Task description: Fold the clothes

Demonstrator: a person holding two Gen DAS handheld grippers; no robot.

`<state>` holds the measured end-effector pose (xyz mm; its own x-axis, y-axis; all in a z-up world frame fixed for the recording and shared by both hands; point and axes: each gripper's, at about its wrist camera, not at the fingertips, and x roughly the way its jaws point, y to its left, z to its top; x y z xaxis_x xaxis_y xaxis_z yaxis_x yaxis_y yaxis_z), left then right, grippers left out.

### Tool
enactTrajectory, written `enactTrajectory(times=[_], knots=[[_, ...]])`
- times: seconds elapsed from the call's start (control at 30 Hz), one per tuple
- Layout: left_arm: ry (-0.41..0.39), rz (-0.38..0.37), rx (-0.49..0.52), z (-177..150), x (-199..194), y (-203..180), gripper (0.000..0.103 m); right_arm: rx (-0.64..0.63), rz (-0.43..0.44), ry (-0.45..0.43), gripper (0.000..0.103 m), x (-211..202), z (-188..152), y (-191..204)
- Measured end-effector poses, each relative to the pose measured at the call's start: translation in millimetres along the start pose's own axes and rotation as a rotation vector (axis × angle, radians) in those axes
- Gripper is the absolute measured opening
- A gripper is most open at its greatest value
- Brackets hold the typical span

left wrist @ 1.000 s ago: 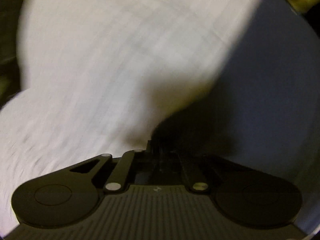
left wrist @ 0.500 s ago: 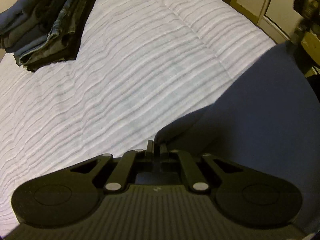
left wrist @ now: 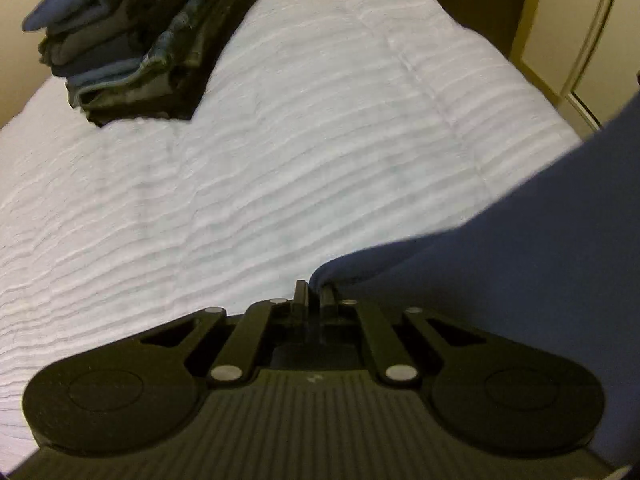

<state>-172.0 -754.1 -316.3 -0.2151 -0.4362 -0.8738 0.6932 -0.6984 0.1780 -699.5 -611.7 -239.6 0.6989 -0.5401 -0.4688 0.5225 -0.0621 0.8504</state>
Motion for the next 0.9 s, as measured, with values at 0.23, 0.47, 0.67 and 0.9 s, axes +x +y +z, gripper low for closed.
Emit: enactTrajectory(times=[0.23, 0.47, 0.67, 0.9], knots=[[0.091, 0.013, -0.139, -9.6, 33.5, 12.2, 0.003, -0.123, -0.096, -0.062, 0.000, -18.4, -4.1, 8.3], [0.149, -0.016, -0.212, -11.5, 41.6, 10.0, 0.023, 0.008, -0.158, 0.051, 0.043, 8.9, -29.2, -30.9], [0.072, 0.035, -0.325, -22.8, -13.3, -14.9, 0.033, 0.070, -0.129, 0.095, 0.080, 34.7, -59.2, -47.3], [0.106, -0.054, -0.408, -75.9, -56.7, -120.9, 0.035, 0.064, -0.073, 0.185, 0.080, 75.6, -89.5, -49.0]])
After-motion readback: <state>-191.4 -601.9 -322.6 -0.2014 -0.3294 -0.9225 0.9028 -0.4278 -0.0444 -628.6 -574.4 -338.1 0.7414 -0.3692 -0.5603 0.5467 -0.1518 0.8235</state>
